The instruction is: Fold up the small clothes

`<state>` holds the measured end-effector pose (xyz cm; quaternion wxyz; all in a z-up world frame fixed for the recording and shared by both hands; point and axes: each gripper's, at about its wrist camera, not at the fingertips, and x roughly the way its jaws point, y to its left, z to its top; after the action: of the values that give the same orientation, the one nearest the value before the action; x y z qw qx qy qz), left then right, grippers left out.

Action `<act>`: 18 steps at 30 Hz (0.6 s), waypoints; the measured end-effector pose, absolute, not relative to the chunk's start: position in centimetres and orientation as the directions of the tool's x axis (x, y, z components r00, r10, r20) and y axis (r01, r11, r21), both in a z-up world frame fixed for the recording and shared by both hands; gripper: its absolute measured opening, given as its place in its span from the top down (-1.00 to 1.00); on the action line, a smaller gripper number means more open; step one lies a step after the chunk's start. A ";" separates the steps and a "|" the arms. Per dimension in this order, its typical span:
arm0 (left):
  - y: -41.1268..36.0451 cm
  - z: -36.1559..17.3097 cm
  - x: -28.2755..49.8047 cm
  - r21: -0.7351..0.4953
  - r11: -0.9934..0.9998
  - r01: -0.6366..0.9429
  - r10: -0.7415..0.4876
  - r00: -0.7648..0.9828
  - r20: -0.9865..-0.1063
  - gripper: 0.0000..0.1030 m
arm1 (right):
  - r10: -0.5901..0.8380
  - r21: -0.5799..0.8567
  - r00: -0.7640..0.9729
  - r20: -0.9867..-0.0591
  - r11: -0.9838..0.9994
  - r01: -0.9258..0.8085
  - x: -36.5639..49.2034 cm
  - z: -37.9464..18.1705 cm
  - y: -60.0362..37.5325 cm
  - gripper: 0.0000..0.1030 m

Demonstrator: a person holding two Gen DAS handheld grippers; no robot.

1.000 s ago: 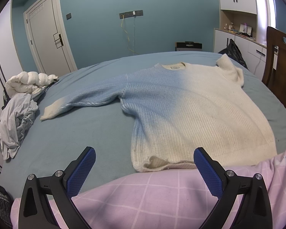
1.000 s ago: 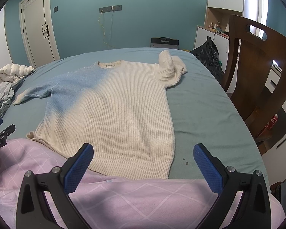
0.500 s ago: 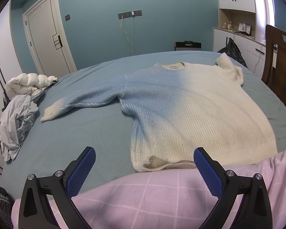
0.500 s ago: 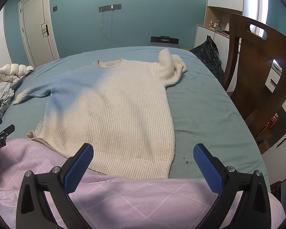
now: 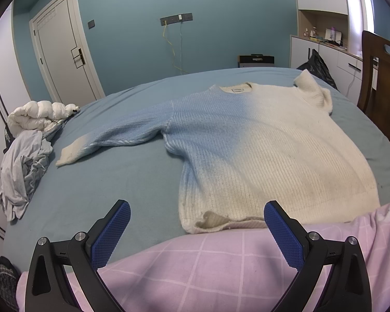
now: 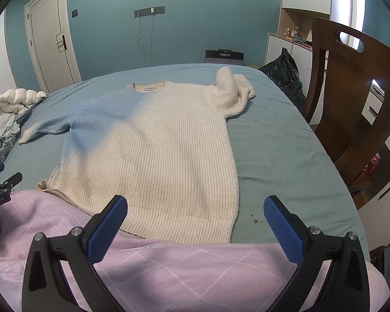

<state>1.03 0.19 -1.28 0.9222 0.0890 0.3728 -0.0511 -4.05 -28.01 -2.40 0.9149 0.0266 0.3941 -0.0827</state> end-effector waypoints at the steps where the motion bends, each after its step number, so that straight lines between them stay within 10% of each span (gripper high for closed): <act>1: 0.2 -1.3 1.0 0.126 0.979 0.161 -0.028 0.717 -0.697 -1.00 | -0.130 -0.017 0.676 -0.725 0.985 0.172 -4.0 -2.4 -28.0 -0.99; 18: 0.2 -1.4 1.0 0.128 0.979 0.161 -0.026 0.714 -0.699 -1.00 | -0.130 -0.017 0.676 -0.726 0.985 0.172 -4.0 -2.4 -28.0 -0.99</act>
<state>1.05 0.21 -1.36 0.9214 0.0903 0.3746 -0.0509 -4.01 -27.96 -2.38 0.9150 0.0265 0.3941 -0.0825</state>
